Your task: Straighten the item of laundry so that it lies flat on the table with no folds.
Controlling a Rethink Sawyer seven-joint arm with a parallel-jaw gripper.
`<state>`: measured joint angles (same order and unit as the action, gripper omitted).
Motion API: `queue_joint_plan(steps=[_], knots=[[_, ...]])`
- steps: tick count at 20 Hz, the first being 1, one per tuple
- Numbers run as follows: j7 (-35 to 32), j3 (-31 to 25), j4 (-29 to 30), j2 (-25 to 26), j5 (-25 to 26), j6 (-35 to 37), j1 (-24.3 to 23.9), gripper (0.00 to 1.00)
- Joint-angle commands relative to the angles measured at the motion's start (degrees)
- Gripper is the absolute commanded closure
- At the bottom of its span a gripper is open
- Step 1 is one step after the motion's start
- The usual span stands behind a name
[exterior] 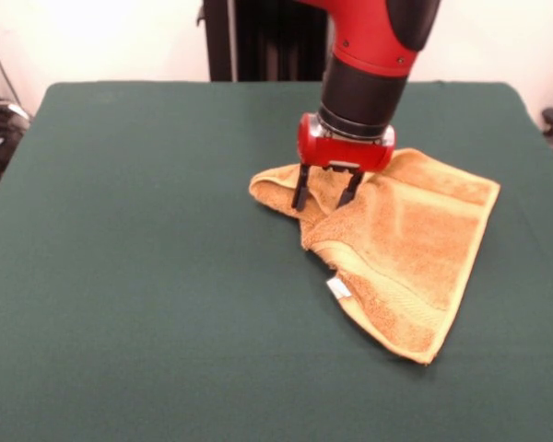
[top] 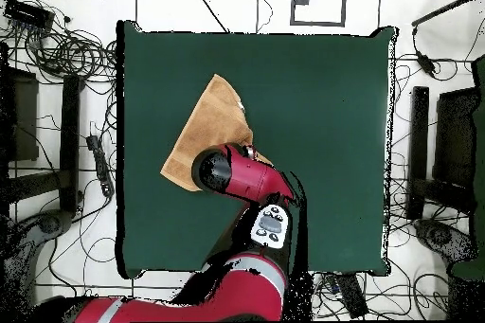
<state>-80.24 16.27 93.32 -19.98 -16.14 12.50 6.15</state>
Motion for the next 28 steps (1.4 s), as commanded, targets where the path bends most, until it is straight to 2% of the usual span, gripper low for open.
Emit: queue_joint_plan(steps=[1, 28], knots=[[-15.5, -5.0, 0.9, 3.6, -3.1, 0.9, 0.8, 0.00], [-15.7, -5.2, 1.9, 3.0, -2.8, 0.0, 1.3, 0.00]])
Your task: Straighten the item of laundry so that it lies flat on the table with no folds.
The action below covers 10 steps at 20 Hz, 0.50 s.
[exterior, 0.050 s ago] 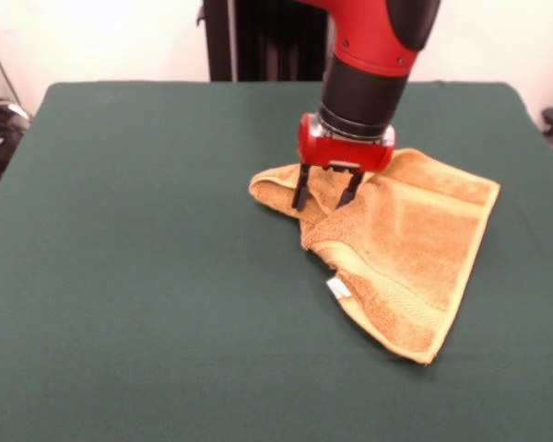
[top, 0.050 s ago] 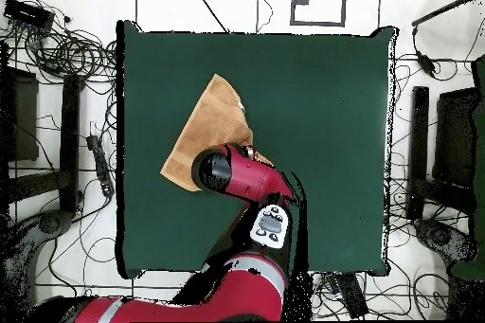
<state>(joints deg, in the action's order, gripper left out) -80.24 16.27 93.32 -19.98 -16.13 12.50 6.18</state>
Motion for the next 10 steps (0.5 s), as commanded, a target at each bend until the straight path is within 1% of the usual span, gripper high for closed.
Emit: queue_joint_plan(steps=[1, 10], knots=[[-15.7, -5.2, 1.9, 3.0, -2.8, -0.1, 1.2, 0.00], [-15.3, -5.3, 1.9, 3.0, -2.6, 0.5, 1.1, 0.00]])
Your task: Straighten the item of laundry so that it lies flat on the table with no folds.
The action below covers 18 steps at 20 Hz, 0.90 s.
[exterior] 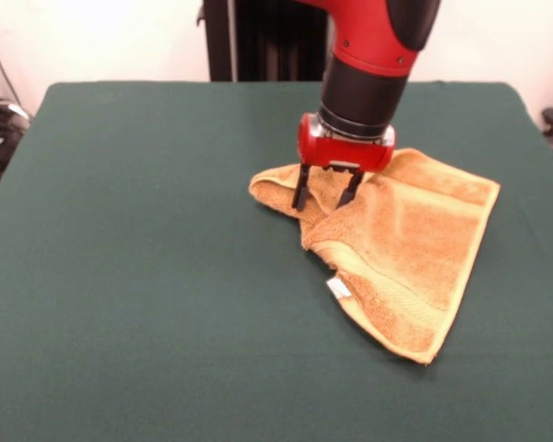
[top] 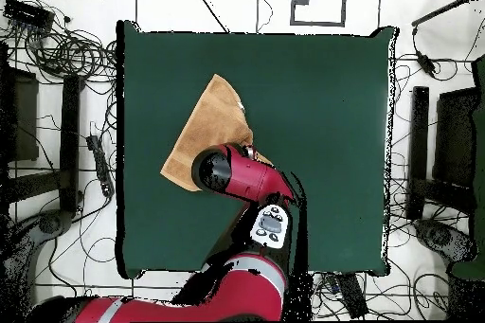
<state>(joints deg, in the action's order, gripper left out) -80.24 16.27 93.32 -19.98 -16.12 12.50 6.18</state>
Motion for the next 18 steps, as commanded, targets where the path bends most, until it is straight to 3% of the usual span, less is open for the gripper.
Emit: queue_joint_plan(steps=[1, 18], knots=[[-15.4, -5.5, 2.1, 2.9, -2.7, 0.3, 1.0, 0.00], [-15.5, -5.2, 1.7, 3.1, -2.8, 1.0, 1.3, 0.00]])
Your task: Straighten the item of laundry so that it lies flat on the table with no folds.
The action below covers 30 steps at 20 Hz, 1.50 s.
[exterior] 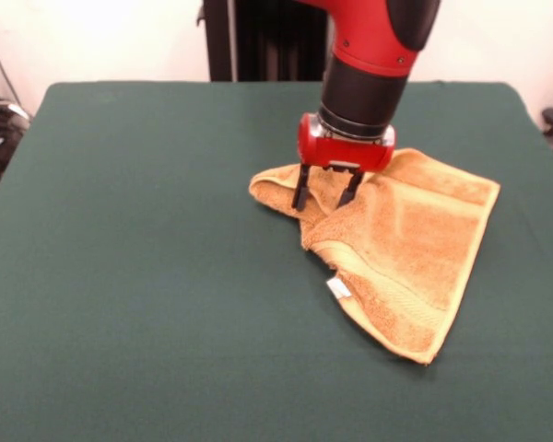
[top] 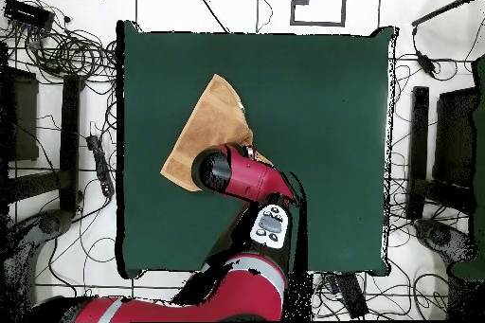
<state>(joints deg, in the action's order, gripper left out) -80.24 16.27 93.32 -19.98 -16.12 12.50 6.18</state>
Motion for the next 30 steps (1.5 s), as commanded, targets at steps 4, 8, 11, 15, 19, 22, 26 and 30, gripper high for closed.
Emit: queue_joint_plan(steps=[4, 8, 11, 15, 19, 22, 26, 30], knots=[[-15.4, -5.3, 1.7, 3.1, -2.8, 1.0, 1.2, 0.00], [-15.4, -5.4, 1.9, 3.0, -2.8, 0.9, 1.1, 0.00], [-15.3, -5.5, 2.0, 3.0, -2.7, 0.8, 1.0, 0.00], [-15.5, -5.4, 2.0, 3.0, -2.8, 0.8, 1.1, 0.00], [-15.6, -5.5, 2.3, 2.9, -2.8, 0.6, 1.0, 0.00], [-16.3, -5.1, 2.7, 2.7, -3.2, 0.5, 1.1, 0.00], [-15.8, -5.3, 2.6, 2.7, -2.9, 0.1, 0.8, 0.00], [-15.3, -5.7, 2.4, 2.3, -2.8, 1.1, 0.6, 0.00]])
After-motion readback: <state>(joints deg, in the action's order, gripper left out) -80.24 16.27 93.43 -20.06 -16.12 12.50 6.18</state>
